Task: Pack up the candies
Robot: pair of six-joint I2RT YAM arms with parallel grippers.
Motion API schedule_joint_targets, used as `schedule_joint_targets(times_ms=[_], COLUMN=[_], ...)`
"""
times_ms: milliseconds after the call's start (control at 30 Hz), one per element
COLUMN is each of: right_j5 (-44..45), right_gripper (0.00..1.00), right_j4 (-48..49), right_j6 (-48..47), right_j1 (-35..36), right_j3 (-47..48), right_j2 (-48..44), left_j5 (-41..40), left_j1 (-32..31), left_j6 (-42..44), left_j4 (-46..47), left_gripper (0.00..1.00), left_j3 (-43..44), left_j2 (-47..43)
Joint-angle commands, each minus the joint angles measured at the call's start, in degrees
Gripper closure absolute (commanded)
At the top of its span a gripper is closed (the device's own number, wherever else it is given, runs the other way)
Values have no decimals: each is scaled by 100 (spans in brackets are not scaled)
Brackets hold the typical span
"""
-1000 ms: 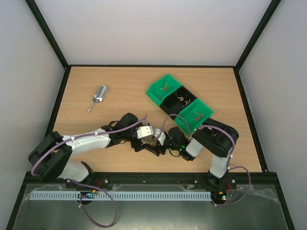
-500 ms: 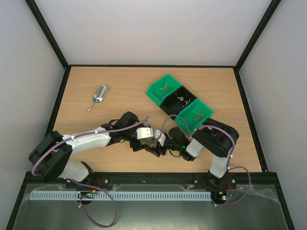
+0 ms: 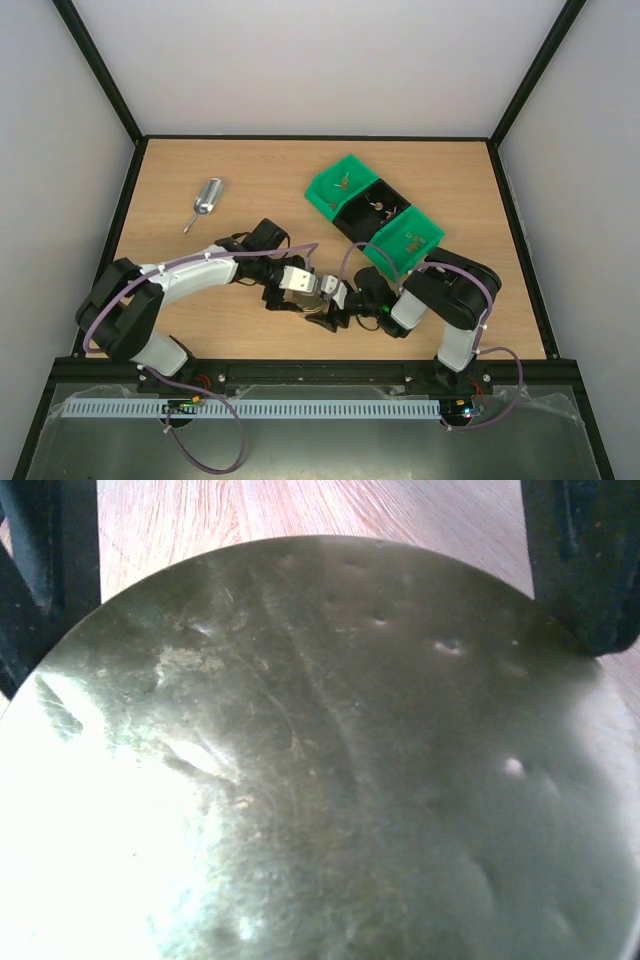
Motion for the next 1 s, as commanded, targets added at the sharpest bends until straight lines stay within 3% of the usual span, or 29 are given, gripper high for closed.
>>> schedule_joint_targets(times_ms=[0,200,367,667,967], right_j5=[-423,40,509,658,681], right_gripper=[57,57,57,57,57], right_j4=[-82,-71,-75,-77,-87], right_j6=[-34,260,551,628,621], right_j1=[86,84,86,84,84], right_j3=[-52,15,142,177,181], right_j2=[-81,-11,102,127,135], left_j5=[117,20,-899,-1451,-1507], left_j1=[84,307,-70,-465,-617], left_j6=[682,-1756,-3045,-4008,-3808], left_j4=[-289,616,1529,2248,2281], left_gripper=[21,2,1,1,1], left_j3=[194,-51,-738,-928,-922], left_j2=[259,-246,-861,-593,-435])
